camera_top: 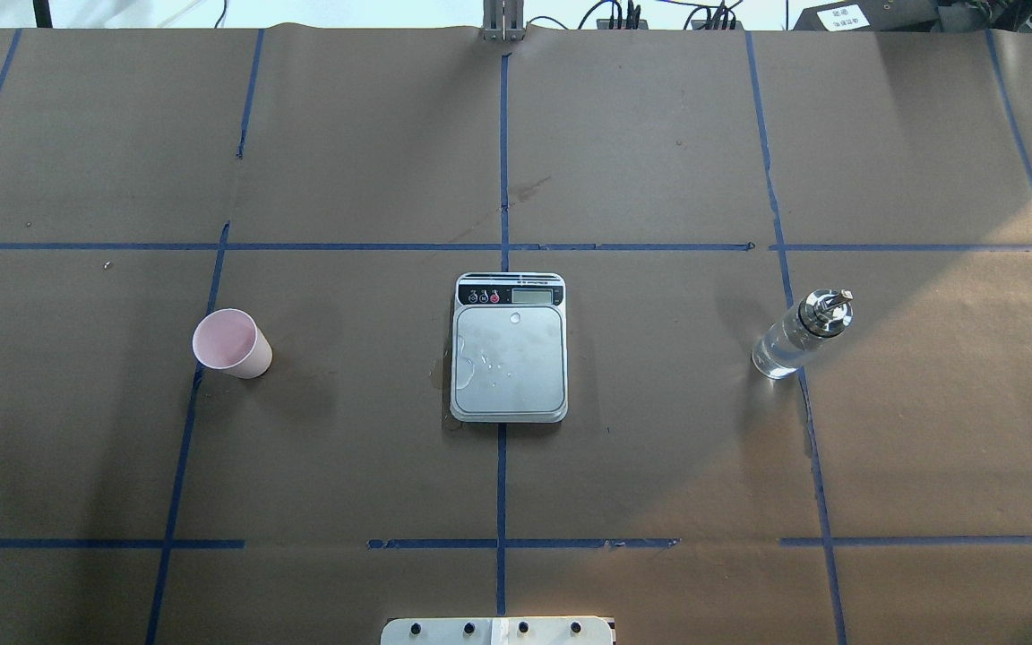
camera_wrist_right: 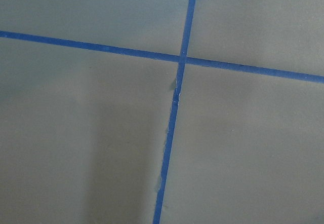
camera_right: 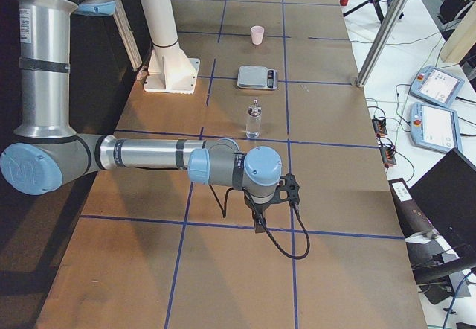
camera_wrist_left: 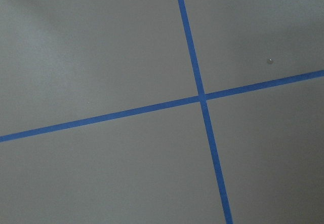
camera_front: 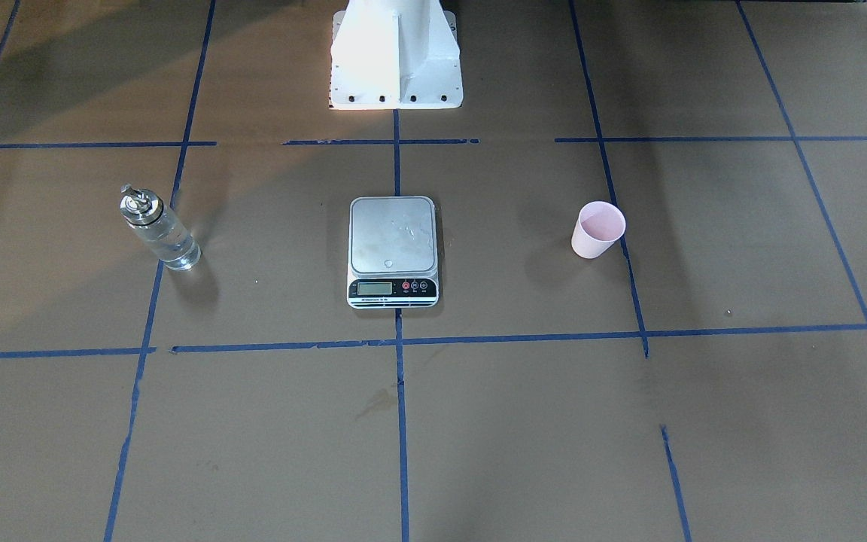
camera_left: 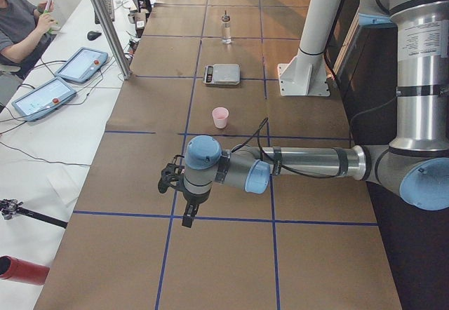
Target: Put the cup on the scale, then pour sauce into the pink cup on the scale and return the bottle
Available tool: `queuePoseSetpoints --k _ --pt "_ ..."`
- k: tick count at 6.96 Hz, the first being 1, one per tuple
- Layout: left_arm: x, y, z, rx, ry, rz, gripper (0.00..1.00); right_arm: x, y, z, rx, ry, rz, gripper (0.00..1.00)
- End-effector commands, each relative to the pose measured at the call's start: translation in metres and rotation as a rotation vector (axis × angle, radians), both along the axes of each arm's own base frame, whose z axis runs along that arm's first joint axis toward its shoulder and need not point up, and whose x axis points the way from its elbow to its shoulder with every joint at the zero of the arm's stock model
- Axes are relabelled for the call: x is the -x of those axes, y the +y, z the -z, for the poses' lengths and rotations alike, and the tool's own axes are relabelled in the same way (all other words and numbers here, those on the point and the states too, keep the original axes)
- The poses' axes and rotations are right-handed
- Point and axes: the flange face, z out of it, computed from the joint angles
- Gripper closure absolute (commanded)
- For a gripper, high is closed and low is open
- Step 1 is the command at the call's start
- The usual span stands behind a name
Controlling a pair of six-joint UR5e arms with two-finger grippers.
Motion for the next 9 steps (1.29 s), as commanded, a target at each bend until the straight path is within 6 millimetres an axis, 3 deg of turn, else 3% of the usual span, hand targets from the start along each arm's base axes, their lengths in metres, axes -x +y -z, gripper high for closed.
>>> queuePoseSetpoints --k 1,2,3,4,5,6,7,8,9 --pt "-0.002 -0.009 0.021 -0.05 0.015 -0.002 0.0 -0.003 -0.002 0.003 0.004 0.0 -0.012 0.0" --pt "-0.018 -0.041 0.06 -0.162 0.015 -0.03 0.0 -0.003 -0.001 0.003 0.003 -0.001 -0.012 0.0" --pt "-0.081 -0.055 0.081 -0.272 0.025 -0.149 0.0 -0.003 -0.005 0.008 -0.006 -0.004 -0.012 0.0" --pt "-0.108 -0.053 0.092 -0.267 0.055 -0.132 0.0 0.002 -0.012 0.014 -0.019 -0.005 -0.002 0.0" --pt "-0.162 -0.042 0.135 -0.174 0.145 -0.046 0.0 0.004 -0.015 0.017 -0.025 -0.004 0.0 0.0" --pt "-0.178 -0.031 0.161 -0.172 0.181 -0.035 0.0 0.008 -0.016 0.016 -0.015 -0.002 0.002 0.0" --pt "-0.195 -0.026 0.17 -0.169 0.199 -0.056 0.0 0.017 -0.022 0.021 -0.028 0.005 0.023 0.0" --pt "-0.233 -0.012 0.181 -0.065 0.242 -0.031 0.0 0.019 -0.031 0.03 -0.049 0.007 0.029 0.0" --pt "-0.285 0.011 0.196 0.074 0.287 0.0 0.0 0.019 -0.034 0.035 -0.059 0.008 0.029 0.0"
